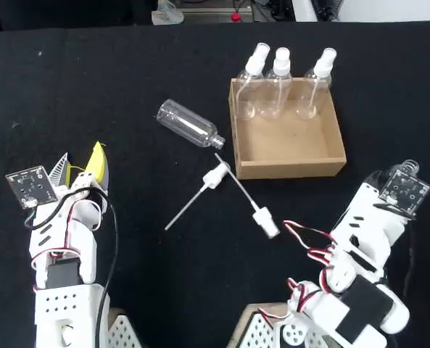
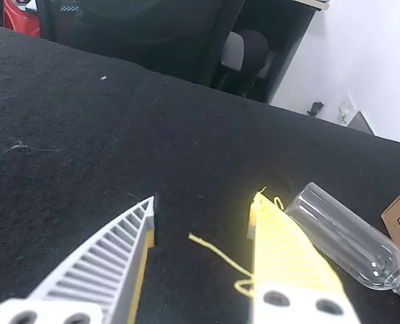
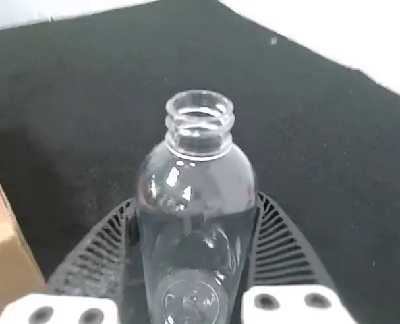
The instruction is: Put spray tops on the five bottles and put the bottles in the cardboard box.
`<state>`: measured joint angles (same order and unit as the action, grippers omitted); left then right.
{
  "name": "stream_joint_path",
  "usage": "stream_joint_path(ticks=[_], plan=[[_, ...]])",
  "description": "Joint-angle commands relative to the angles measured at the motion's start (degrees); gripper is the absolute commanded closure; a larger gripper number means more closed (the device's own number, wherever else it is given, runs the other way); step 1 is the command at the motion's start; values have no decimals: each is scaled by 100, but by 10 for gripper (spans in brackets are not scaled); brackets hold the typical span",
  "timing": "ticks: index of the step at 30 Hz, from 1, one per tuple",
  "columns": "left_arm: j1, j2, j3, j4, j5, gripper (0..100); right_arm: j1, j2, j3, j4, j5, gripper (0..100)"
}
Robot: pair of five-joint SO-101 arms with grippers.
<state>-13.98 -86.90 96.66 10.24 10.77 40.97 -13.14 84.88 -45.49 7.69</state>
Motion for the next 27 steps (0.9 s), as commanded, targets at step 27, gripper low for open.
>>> stream_joint_path(ticks=[27], plan=[[57, 0, 119, 18, -35, 777, -79, -127, 136, -510, -9, 734]])
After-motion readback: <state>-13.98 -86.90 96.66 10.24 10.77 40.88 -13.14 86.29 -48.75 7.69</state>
